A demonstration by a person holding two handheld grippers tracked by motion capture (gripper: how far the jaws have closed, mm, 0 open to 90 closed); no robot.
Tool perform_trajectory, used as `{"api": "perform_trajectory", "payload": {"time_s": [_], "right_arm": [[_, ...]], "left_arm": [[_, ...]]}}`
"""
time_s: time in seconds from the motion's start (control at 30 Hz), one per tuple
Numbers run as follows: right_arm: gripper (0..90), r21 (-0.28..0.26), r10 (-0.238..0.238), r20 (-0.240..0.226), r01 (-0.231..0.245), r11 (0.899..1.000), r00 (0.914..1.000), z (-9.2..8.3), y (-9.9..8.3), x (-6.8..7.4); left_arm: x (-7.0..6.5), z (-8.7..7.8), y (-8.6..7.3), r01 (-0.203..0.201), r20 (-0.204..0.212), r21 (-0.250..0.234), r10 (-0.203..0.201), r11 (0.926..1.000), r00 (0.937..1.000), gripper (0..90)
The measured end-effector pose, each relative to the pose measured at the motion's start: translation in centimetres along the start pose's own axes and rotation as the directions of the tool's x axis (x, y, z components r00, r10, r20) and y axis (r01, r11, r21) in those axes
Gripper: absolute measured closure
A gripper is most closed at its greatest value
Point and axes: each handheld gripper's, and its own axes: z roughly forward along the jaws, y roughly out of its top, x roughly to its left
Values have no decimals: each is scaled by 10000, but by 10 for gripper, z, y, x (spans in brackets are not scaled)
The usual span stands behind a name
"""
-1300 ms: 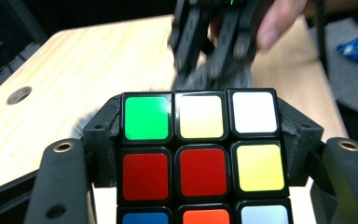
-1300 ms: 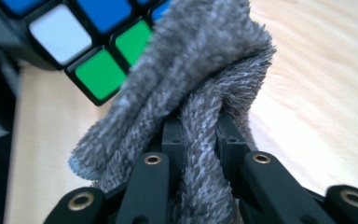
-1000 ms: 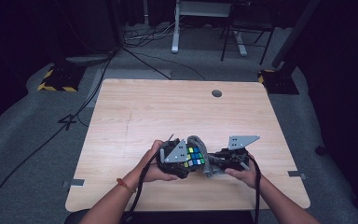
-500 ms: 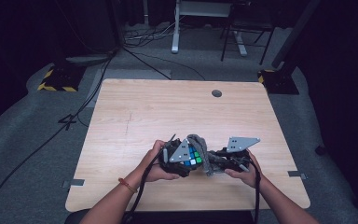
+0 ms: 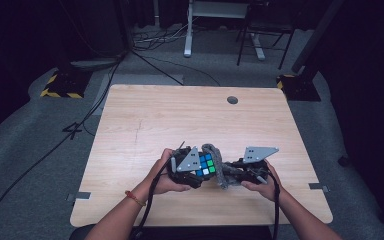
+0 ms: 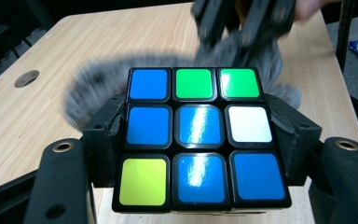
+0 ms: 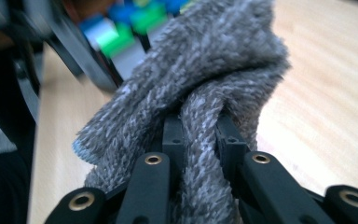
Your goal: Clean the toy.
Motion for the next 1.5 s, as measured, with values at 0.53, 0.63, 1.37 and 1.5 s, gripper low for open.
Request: {"api": "perform_trajectory", "payload": {"time_s": [0.53,0.63,1.37,1.5], "right_arm": [[782,944,78,13,-79,9955,10000,13,-6,-2],[782,1192,354,-239,-323,9923,9991,18,-11,-4],[785,-169,439,-401,-446,9989,9982,0,-5,-2],[785,-144,252,-292,-257,9996,9993,-2,-3,0]], "left_arm": [[-4,-4,4,-127,145,-474,134,9988,9998,334],[-5,-3,5,-169,146,-503,176,9986,9997,333],[3,-5,-2,197,440,-485,-175,9986,9989,327],[4,-5,-3,61,461,-216,-51,9997,9989,327]]}}
